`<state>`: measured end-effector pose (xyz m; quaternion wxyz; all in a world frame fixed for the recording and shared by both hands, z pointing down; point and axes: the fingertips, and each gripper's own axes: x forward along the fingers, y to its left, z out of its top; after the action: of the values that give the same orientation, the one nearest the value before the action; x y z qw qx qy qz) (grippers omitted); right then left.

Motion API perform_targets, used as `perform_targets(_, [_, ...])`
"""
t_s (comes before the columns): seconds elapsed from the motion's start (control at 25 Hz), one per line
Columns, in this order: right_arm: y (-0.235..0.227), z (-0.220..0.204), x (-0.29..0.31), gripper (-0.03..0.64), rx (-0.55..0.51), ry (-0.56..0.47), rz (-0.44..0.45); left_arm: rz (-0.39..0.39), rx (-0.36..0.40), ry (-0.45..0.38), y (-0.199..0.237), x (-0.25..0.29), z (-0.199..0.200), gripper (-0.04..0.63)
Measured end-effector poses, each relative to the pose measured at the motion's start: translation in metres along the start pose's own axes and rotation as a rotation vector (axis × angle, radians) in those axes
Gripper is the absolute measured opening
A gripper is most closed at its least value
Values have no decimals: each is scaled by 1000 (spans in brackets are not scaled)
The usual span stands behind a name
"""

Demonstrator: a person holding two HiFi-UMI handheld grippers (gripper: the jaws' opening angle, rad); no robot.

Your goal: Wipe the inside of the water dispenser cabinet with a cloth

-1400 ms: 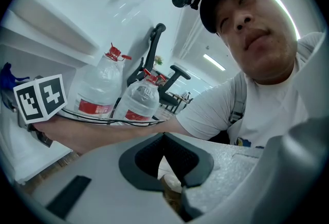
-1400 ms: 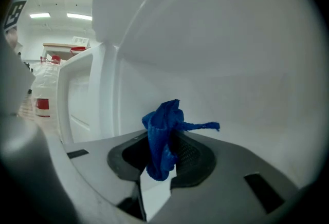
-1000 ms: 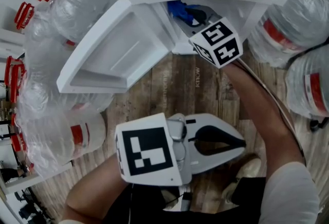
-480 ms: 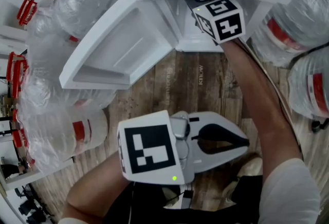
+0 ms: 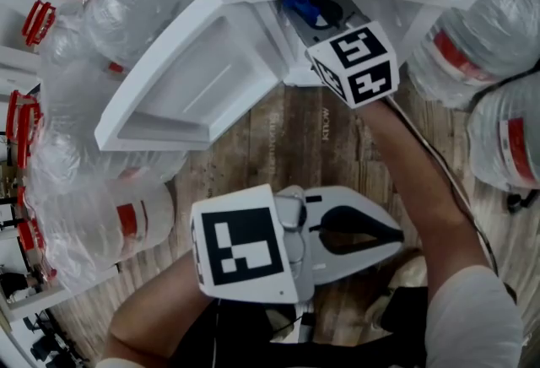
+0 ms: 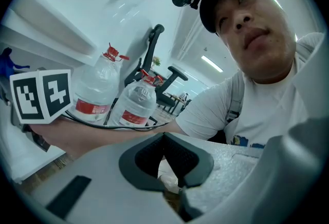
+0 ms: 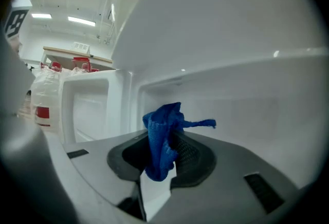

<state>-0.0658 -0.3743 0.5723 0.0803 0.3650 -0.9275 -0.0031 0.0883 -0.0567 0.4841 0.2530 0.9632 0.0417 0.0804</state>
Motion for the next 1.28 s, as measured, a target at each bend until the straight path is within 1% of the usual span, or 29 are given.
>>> perform_targets(0.12, [7,0,-10,94,-5,-14,-6,-17,8,-4,-3,-2,2,-2])
perform_targets(0.24, [11,-1,-17,94,18,-11,-13,-28,19,-18,-7,-6,6,-2])
perform_targets(0.36, [4,1,-18,94,46,-10,-62,-39,33,-37,-10,-10,15,-2])
perform_targets(0.44, [-9,3,-22,94,83,-23,-138,-47,46,-52,-13,-11,22,-2])
perform_targets(0.56, [-43,-1,-34,94,159,-47,-319,-49,78,-55,-17,-13,31,-2])
perform_targets(0.64, [-66,-10,-42,94,185,-46,-434,-47,94,-53,-19,-16,32,-2])
perform_targets(0.76, [-92,-20,-48,93,194,-42,-553,-35,107,-42,-22,-21,29,-2])
perform_targets(0.88, [-112,-26,-54,92,202,-47,-659,-23,105,-38,-24,-26,25,-2])
perform_targets(1.0, [-127,-34,-58,92,229,-36,-749,-17,100,-36,-25,-27,23,-2])
perform_targets(1.08, [-133,-39,-61,92,245,-27,-792,-12,97,-28,-25,-27,20,-2])
perform_targets(1.28, [-135,-44,-77,92,279,-27,-842,-10,80,-26,-24,-25,16,-2])
